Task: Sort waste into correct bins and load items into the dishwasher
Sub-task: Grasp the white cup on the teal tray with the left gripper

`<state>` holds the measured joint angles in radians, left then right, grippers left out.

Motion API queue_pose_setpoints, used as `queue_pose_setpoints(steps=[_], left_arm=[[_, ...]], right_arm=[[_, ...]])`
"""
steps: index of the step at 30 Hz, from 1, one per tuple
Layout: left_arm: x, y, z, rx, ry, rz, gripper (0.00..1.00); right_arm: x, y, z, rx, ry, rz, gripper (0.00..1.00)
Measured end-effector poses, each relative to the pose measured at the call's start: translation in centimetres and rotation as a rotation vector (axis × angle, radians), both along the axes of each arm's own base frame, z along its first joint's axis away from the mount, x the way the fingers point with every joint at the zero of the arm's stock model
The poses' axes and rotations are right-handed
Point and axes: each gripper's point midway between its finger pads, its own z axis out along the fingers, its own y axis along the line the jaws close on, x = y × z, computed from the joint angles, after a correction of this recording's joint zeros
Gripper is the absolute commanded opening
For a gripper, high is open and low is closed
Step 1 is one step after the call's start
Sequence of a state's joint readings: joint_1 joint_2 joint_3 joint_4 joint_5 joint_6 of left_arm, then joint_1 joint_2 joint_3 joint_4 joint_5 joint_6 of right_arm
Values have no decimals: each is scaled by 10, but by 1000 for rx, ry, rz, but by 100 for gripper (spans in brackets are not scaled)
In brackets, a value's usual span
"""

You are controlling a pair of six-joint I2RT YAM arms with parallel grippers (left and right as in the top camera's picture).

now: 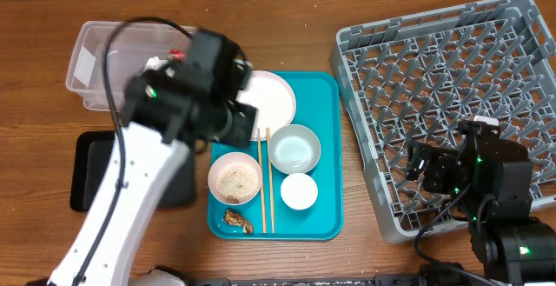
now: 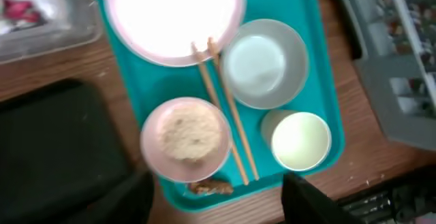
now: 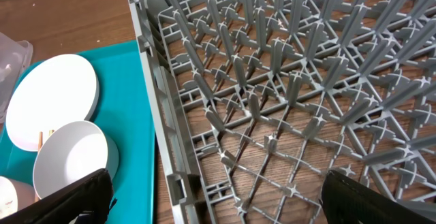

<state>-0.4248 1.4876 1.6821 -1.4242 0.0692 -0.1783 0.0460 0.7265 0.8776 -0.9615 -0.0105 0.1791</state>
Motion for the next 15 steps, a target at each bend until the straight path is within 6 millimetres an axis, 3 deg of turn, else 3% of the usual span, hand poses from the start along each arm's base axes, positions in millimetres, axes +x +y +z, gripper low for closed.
queue_pose_setpoints(steps=[3,9,15], left_arm=[[-10,-23,-18,-2,4,-74,65],[-26,-53,-99,67,130,-180,61],[-36,-66,-155,89,252,-206,39]], right_arm=[[0,0,0,0,0,0,100],[0,0,0,0,0,-1,100],[0,0,0,0,1,-1,100]])
